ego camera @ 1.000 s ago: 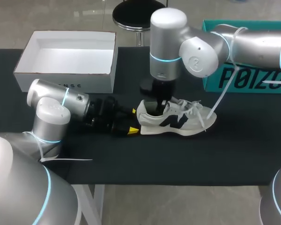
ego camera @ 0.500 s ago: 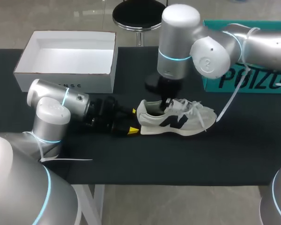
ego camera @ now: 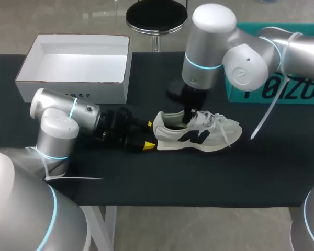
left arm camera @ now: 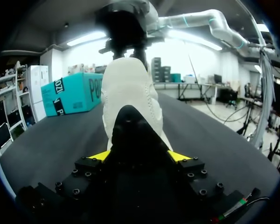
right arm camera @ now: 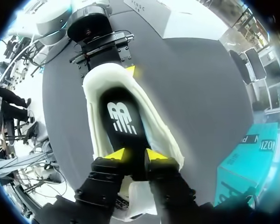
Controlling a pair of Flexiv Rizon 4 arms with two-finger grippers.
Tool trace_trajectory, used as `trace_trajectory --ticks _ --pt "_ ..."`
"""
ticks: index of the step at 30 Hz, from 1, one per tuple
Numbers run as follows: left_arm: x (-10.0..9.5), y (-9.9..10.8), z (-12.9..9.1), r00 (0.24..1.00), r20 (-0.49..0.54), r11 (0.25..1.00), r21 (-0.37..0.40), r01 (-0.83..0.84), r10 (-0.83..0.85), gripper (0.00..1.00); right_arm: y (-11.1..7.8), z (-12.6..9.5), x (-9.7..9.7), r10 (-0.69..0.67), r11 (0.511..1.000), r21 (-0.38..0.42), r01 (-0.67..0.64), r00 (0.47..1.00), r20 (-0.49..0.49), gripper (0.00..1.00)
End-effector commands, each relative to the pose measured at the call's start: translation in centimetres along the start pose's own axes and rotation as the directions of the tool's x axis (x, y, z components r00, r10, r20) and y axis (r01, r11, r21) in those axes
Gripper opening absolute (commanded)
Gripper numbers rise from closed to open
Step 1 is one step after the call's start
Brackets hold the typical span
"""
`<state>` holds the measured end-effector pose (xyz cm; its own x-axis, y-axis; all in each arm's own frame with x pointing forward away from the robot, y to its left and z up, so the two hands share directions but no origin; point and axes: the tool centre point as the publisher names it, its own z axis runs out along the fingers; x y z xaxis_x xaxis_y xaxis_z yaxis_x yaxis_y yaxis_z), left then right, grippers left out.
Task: Take the shoe out of the shoebox, open the shoe tongue, remove and reinsert the insole, then place the shoe into the shoebox
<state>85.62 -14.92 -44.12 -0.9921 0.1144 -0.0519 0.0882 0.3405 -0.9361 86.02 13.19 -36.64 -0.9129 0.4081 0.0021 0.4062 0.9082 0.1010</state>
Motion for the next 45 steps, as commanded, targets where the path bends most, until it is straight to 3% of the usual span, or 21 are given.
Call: trace_trajectory --ticks 1,20,33,45 --pt "-0.1 0.1 0.3 1.000 0.000 1.000 -0.002 0.001 -0.001 0.00 0.0 -0.2 0.0 0.003 1.000 0.000 -0.003 1.000 0.007 1.00" --pt "-0.1 0.1 0.3 1.000 0.000 1.000 -0.002 0.001 -0.001 0.00 0.2 -2.5 -1.5 0.015 1.000 -0.021 -0.014 0.999 0.049 1.00" --pt "-0.1 0.1 0.3 1.000 0.000 1.000 -0.002 0.001 -0.001 0.00 0.9 -5.4 -2.3 0.000 0.999 -0.038 0.004 0.996 0.093 1.00" --pt "-0.1 0.1 0.3 1.000 0.000 1.000 -0.002 0.001 -0.001 0.00 4.2 -9.7 -1.6 -0.089 0.992 -0.077 0.103 0.983 0.160 1.00"
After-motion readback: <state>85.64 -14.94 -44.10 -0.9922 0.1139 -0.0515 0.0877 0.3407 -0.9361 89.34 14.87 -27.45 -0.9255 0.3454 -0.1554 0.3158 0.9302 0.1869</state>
